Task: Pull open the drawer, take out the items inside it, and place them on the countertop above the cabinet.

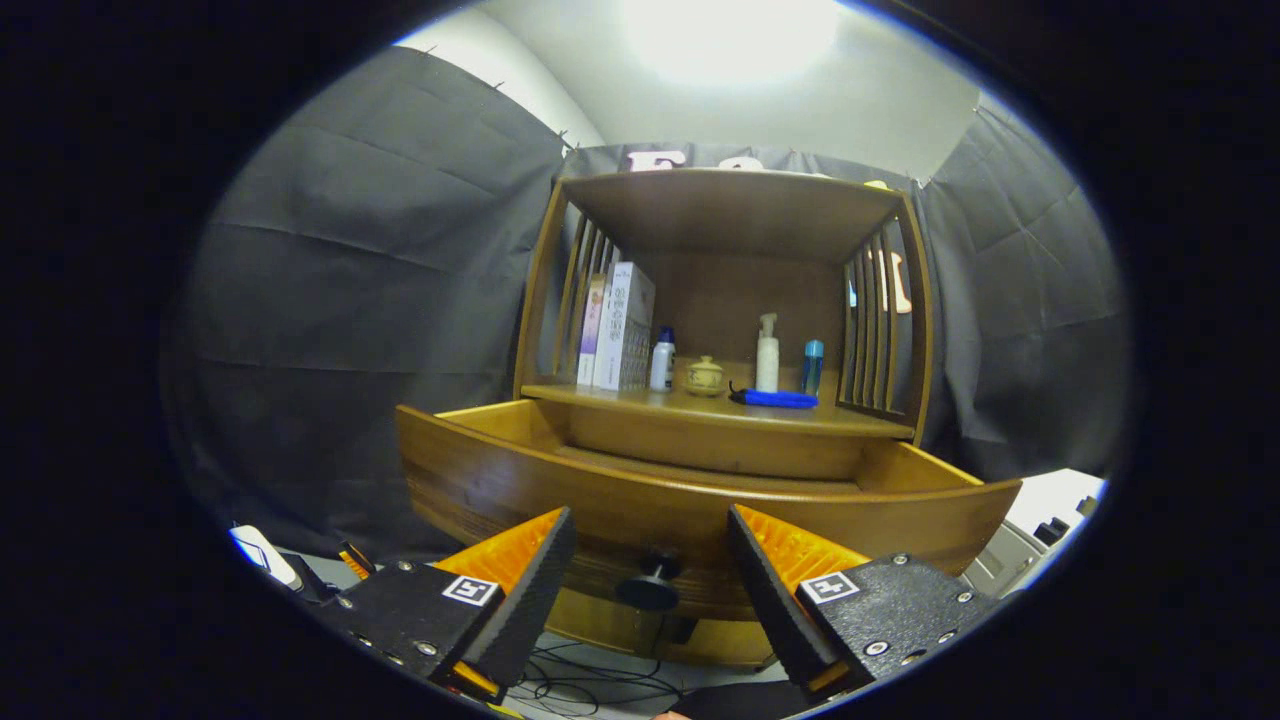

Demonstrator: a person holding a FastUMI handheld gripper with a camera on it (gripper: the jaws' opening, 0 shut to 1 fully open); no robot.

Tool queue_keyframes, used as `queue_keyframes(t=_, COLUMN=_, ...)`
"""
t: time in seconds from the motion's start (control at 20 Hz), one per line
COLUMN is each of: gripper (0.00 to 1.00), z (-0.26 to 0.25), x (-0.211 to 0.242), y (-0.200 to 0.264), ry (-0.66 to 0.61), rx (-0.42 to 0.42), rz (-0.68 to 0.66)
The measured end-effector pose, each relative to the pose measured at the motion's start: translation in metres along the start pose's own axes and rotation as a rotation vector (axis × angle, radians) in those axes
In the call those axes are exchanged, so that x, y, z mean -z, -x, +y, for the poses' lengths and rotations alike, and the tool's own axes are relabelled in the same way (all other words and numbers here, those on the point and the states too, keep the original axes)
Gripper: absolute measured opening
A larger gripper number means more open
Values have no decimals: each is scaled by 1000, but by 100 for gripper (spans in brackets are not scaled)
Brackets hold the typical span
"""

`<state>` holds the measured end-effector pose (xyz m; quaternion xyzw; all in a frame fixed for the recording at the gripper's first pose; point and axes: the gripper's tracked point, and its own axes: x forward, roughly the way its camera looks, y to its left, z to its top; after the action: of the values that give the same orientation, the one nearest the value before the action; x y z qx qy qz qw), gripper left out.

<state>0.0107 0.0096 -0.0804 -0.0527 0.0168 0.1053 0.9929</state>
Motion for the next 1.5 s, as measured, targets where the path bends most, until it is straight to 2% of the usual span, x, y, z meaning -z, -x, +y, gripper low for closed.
queue_keyframes(t=0.15, gripper=94, z=-6, x=-21, y=-5, ry=-7, rx=13, rz=-21)
queue_keyframes(t=0.5, gripper=95, z=-29, x=-47, y=-45, ry=-82, rx=39, rz=23)
queue_keyframes(t=0.85, gripper=95, z=-41, x=-46, y=-91, ry=-86, rx=28, rz=162)
queue_keyframes(t=1.5, gripper=96, z=-51, x=21, y=-151, ry=-111, rx=7, rz=530)
